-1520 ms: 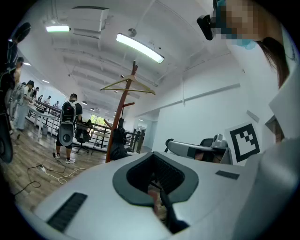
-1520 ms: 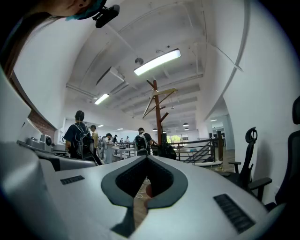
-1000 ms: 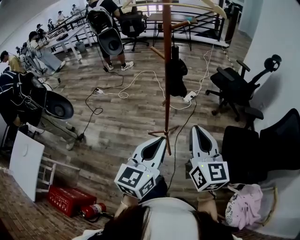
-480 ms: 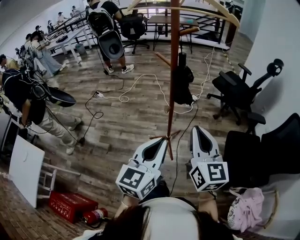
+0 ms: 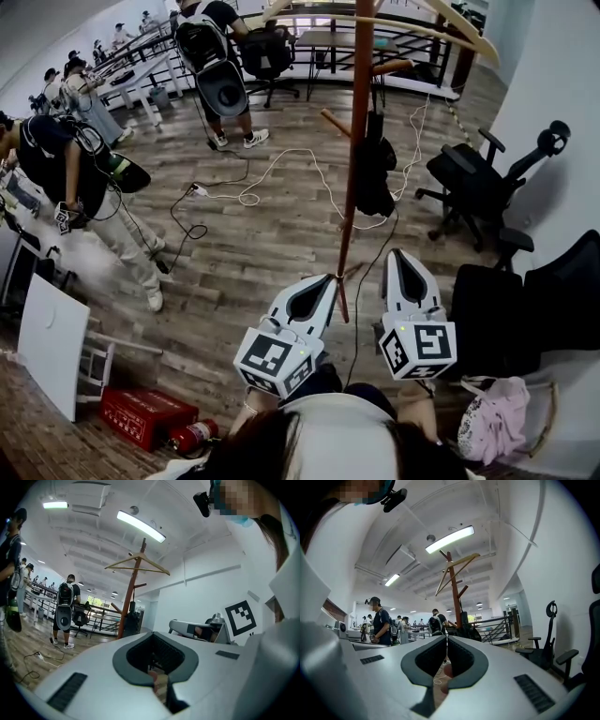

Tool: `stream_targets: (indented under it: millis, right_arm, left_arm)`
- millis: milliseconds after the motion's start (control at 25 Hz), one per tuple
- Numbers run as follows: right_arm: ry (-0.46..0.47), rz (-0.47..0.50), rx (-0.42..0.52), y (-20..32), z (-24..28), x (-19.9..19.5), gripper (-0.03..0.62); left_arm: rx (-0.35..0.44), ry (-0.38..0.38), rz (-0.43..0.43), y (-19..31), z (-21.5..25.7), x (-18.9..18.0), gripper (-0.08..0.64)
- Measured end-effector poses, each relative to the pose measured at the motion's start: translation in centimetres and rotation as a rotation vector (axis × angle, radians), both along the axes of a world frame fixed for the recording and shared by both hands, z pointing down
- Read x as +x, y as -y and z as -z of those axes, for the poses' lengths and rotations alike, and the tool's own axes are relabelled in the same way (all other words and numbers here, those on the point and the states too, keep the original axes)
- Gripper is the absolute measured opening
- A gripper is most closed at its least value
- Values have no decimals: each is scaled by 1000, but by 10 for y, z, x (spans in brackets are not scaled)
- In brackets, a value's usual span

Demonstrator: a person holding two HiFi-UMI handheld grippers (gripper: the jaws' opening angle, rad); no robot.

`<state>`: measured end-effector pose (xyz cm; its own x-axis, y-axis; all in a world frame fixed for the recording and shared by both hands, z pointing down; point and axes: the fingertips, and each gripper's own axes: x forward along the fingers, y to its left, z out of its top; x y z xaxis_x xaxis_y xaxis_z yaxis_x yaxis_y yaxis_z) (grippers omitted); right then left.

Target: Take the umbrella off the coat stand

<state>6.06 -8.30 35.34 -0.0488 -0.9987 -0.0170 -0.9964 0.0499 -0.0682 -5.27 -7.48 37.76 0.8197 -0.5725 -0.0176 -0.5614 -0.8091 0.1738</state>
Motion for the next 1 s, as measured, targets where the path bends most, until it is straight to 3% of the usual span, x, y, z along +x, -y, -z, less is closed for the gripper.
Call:
stream_targets:
  millis: [1000]
  right_arm:
    - [5,18,-12,36,4,8,40]
  left_arm:
    - [-2,5,-5,28,7,8,9]
